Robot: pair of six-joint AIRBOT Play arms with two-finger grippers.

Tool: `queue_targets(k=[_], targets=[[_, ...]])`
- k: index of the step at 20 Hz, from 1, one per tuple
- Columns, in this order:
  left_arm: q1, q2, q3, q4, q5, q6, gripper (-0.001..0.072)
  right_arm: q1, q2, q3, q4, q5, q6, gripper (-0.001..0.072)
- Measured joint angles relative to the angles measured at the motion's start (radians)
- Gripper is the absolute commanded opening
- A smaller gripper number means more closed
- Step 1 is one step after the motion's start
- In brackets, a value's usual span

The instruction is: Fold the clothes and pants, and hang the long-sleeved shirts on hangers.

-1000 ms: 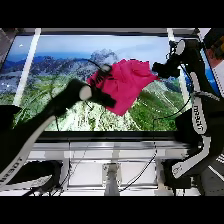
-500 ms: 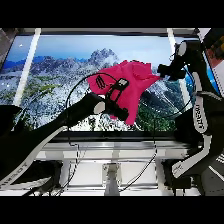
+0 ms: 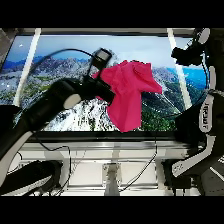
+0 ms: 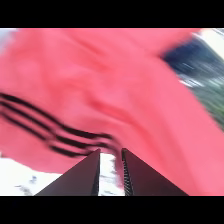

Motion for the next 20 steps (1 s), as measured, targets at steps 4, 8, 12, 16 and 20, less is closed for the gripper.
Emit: queue_targets(k=[4, 8, 12, 16, 20], targets=[[0.117, 0.005, 0.001, 0.038, 0.004, 0.000, 0.0016, -0.003, 0.002, -0.065, 0.129, -0.009, -0.056, 0.0004], [0.280, -0.049, -0.001, -0.089, -0.006, 0.026, 0.0016, -0.003, 0.032, -0.200, 0.356, -0.058, -0.144, 0.0004], [0.437, -0.128, -0.002, -0.372, -0.051, 0.205, 0.0017, -0.004, 0.161, -0.477, 0.556, -0.154, -0.237, 0.0004], [0.513, -0.194, -0.002, -0.518, -0.086, 0.317, 0.0017, -0.004, 0.401, -0.916, 0.723, -0.307, -0.299, 0.0004], [0.536, -0.232, -0.002, -0.568, -0.098, 0.355, 0.0017, 0.026, 0.670, -1.385, 0.958, -0.464, -0.325, 0.0090]])
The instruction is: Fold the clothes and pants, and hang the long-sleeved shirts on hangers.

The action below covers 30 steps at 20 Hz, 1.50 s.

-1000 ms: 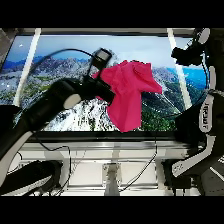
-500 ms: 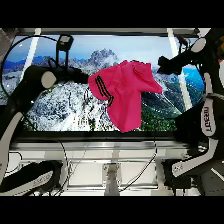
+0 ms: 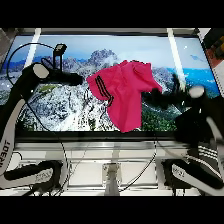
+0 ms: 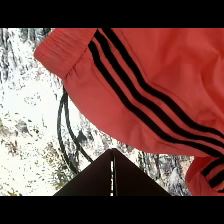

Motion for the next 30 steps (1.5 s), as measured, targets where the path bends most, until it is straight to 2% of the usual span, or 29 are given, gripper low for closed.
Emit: queue_targets(k=[1, 2, 4, 6, 10, 17, 18, 20, 21, 25, 30], targets=[[0.002, -0.004, 0.000, -0.007, 0.000, 0.006, 0.0017, 0.019, 0.047, -0.092, 0.046, -0.026, 0.013, 0.0361], [0.004, -0.008, 0.000, -0.010, 0.000, 0.010, 0.0017, 0.045, 0.086, -0.178, 0.081, -0.048, 0.049, 0.0520], [0.006, -0.012, 0.000, -0.017, -0.001, 0.017, 0.0017, 0.106, 0.130, -0.291, 0.130, -0.084, 0.139, 0.0515], [0.007, -0.014, 0.000, -0.020, -0.003, 0.021, 0.0017, 0.176, 0.143, -0.348, 0.165, -0.117, 0.198, 0.0592], [0.008, -0.016, 0.000, -0.024, -0.003, 0.024, 0.0018, 0.294, 0.117, -0.390, 0.229, -0.220, 0.272, 0.0591], [0.008, -0.016, 0.000, -0.027, 0.006, 0.024, 0.0017, 0.398, -0.034, -0.351, 0.351, -0.311, 0.310, 0.0579], [0.008, -0.017, 0.000, -0.027, 0.013, 0.024, 0.0017, 0.415, -0.056, -0.333, 0.361, -0.324, 0.311, 0.0508], [0.008, -0.017, 0.000, -0.027, 0.027, 0.024, 0.0017, 0.441, -0.094, -0.295, 0.346, -0.357, 0.308, 0.0028], [0.008, -0.018, 0.000, -0.027, 0.028, 0.024, 0.0017, 0.448, -0.106, -0.279, 0.338, -0.374, 0.305, 0.0007], [0.009, -0.026, -0.002, -0.024, 0.040, 0.024, 0.0015, 0.430, -0.090, -0.246, 0.274, -0.375, 0.308, 0.0007], [0.010, -0.087, -0.031, -0.031, 0.087, -0.021, 0.0018, 0.220, 0.013, -0.237, 0.056, -0.360, 0.342, 0.0007]])
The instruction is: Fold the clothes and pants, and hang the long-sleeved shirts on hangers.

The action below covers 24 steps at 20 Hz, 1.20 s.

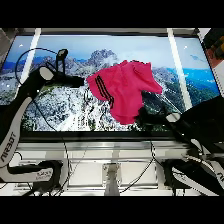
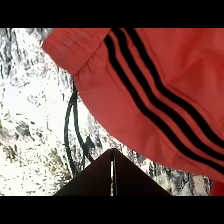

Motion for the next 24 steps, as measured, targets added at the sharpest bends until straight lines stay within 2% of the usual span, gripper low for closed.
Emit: queue_targets(k=[1, 2, 3, 4, 5, 8, 13, 15, 23, 24], targets=[[0.001, -0.026, -0.005, -0.019, 0.012, -0.008, 0.0019, -0.057, 0.015, 0.000, -0.037, 0.010, 0.000, 0.0007], [0.001, -0.054, -0.007, -0.047, 0.023, -0.016, 0.0058, -0.103, 0.026, 0.002, -0.060, 0.020, -0.009, 0.0007], [0.000, -0.087, -0.010, -0.087, 0.039, -0.025, 0.0237, -0.142, 0.034, 0.002, -0.079, 0.029, -0.023, 0.0007], [-0.001, -0.117, -0.011, -0.131, 0.060, -0.027, 0.0455, -0.171, 0.039, 0.003, -0.096, 0.047, -0.037, 0.0007], [-0.001, -0.146, -0.012, -0.185, 0.088, -0.032, 0.0504, -0.190, 0.044, 0.004, -0.108, 0.056, -0.048, 0.0007], [0.000, -0.216, -0.014, -0.348, 0.195, -0.036, 0.0496, -0.224, 0.050, 0.018, -0.143, 0.073, -0.068, 0.0008], [0.007, -0.258, -0.014, -0.449, 0.334, -0.043, 0.0491, -0.240, 0.053, 0.060, -0.178, 0.130, -0.093, 0.0008], [0.008, -0.268, -0.014, -0.473, 0.378, -0.046, 0.0419, -0.241, 0.054, 0.077, -0.184, 0.146, -0.098, 0.0008], [0.008, -0.327, 0.023, -0.544, 0.426, -0.046, 0.0412, -0.242, 0.054, 0.121, -0.189, 0.187, -0.105, 0.0008], [0.006, -0.337, 0.036, -0.547, 0.417, -0.046, 0.0381, -0.242, 0.054, 0.123, -0.189, 0.192, -0.105, 0.0008]])
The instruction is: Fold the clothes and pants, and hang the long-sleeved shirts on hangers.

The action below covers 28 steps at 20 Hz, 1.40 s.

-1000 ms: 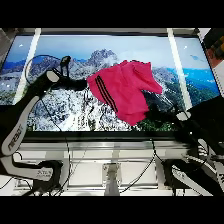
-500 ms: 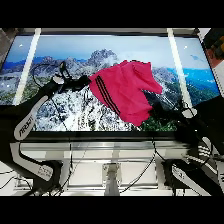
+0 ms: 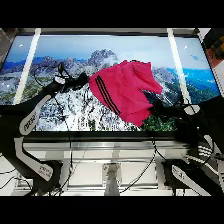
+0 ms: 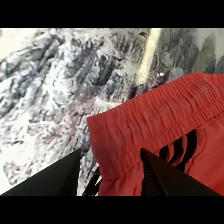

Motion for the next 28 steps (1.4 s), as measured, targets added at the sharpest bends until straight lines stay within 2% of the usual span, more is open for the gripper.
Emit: queue_targets(k=[2, 3, 4, 10, 16, 23, 28], targets=[[-0.001, -0.018, 0.021, -0.002, -0.008, 0.000, 0.0240, 0.000, 0.000, 0.001, 0.000, 0.011, 0.000, 0.0008], [-0.002, -0.023, 0.028, -0.003, -0.010, 0.000, 0.0113, 0.000, 0.000, 0.002, 0.000, 0.014, 0.000, 0.0008], [-0.002, -0.027, 0.034, -0.004, -0.017, 0.000, 0.0021, 0.000, 0.000, 0.002, 0.000, 0.017, 0.000, 0.0008], [0.012, -0.007, 0.049, -0.006, -0.015, 0.018, 0.0016, -0.001, 0.000, 0.003, 0.000, 0.010, 0.000, 0.0007], [0.056, 0.176, 0.051, -0.004, 0.019, 0.117, 0.0016, -0.002, -0.060, 0.103, 0.029, -0.143, 0.013, 0.0006], [0.000, 0.328, 0.119, -0.005, 0.267, 0.143, 0.0014, 0.018, -0.287, 0.533, 0.111, -0.324, 0.019, 0.0007], [-0.017, 0.339, 0.286, 0.006, 0.336, 0.146, 0.0015, 0.039, -0.408, 0.883, 0.125, -0.358, 0.019, 0.0007]])
